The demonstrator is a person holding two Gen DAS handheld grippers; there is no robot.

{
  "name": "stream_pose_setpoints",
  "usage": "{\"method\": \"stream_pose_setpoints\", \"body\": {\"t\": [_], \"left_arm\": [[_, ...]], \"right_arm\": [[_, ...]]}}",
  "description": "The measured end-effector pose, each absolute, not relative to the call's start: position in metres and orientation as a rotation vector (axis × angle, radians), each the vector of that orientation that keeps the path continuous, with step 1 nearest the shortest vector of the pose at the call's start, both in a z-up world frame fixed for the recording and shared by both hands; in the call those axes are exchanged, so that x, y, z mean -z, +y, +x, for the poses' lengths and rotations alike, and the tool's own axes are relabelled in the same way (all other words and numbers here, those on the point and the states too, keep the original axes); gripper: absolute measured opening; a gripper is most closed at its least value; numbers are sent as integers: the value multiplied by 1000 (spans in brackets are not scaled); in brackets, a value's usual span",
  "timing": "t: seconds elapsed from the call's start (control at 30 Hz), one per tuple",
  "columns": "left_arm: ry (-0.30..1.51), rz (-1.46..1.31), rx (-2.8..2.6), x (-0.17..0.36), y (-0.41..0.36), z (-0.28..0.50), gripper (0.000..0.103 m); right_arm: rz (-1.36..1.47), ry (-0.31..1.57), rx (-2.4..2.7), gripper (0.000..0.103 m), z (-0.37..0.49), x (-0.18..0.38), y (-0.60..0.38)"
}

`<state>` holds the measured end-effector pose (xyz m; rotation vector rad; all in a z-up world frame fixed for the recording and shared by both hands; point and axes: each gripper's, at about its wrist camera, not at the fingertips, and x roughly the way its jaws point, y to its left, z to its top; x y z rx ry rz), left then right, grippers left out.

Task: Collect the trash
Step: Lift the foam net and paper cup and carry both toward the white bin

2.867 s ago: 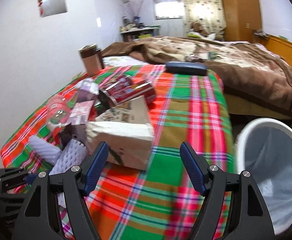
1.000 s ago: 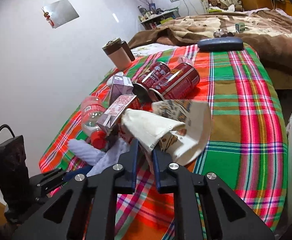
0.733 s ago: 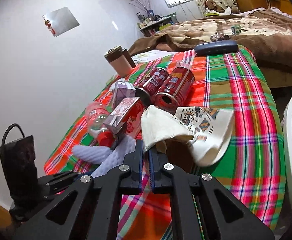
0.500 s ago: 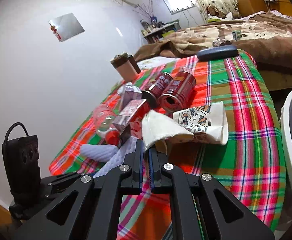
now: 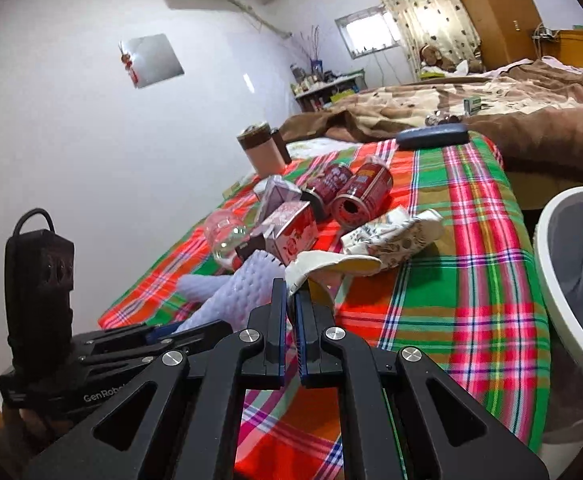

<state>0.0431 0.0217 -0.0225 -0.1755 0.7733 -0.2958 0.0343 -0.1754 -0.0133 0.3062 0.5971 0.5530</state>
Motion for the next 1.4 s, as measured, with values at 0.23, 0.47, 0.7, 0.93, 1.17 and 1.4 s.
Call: {"method": "stream_pose_setpoints", "body": {"t": [0.23, 0.47, 0.7, 0.93, 1.17, 1.4], "left_arm": [[746, -168, 298, 11, 18, 36, 24], [706, -138, 326, -8, 4, 33, 24], [670, -120, 346, -25, -11, 31, 24], [653, -115, 366, -37, -22, 31, 24], [647, -77, 422, -43, -54, 39, 24], [670, -36, 499, -41, -98, 55, 24]], "right_arm": [[328, 558, -544, 4, 27, 6, -184], [350, 523, -514, 4, 21, -1, -197], [377, 482, -477, 4, 18, -10, -221], [392, 451, -439, 4, 15, -15, -235], [392, 425, -394, 4, 11, -19, -251], [402, 409, -306, 4, 12, -20, -286]]}}
